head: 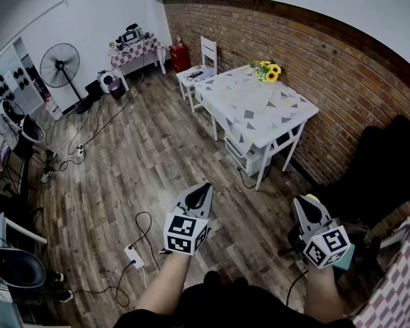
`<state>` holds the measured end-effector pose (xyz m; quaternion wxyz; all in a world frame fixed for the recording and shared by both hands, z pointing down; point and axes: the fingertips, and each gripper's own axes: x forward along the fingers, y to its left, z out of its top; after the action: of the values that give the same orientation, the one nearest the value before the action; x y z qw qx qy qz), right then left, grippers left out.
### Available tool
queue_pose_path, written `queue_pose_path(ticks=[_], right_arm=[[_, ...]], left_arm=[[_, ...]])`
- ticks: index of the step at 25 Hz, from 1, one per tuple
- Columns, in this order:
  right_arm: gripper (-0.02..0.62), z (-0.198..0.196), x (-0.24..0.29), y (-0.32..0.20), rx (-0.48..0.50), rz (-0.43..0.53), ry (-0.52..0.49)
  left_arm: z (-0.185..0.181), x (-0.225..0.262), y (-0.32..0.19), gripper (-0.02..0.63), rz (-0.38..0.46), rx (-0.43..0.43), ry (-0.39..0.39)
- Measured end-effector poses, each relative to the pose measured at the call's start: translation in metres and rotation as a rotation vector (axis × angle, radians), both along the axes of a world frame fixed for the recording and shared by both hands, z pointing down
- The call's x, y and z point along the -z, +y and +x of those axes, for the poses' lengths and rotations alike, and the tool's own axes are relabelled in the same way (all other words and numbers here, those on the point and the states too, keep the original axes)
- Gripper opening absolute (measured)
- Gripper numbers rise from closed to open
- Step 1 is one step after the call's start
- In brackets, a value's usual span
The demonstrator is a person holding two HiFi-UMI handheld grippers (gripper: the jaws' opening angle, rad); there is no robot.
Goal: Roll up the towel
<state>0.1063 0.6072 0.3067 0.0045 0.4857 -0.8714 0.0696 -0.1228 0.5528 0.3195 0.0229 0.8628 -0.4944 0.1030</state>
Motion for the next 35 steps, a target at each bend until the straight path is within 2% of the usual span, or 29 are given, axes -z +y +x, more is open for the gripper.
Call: queue_pose_path(ticks=[8, 11, 20, 26, 35], right_arm=[[0.012, 0.015, -0.002, 0.003, 0.001, 0.018, 0.014], [0.012, 0.020, -0.009, 0.001, -0.023, -0.005, 0.005], [0.014, 0.027, -0.031, -0.013, -0.007, -0.068, 0.014], [0.014, 0.040, -0.047, -0.063, -0.024, -0.101, 0.011], [0.015, 0.026, -0.056, -0.198, -0.035, -0.149, 0.025]], left_arm=[[0.012, -0.002, 0.008, 0.021, -0.003, 0.000, 0.007], [0.017, -0.002, 0.008, 0.021, 0.000, 0.002, 0.021], [0.041, -0.019, -0.025, 0.021, -0.028, -0.050, 0.025], [0.040, -0.043, -0.087, 0.021, -0.057, -0.043, 0.046], [0.036, -0.063, -0.218, 0.021, -0.097, -0.073, 0.052]])
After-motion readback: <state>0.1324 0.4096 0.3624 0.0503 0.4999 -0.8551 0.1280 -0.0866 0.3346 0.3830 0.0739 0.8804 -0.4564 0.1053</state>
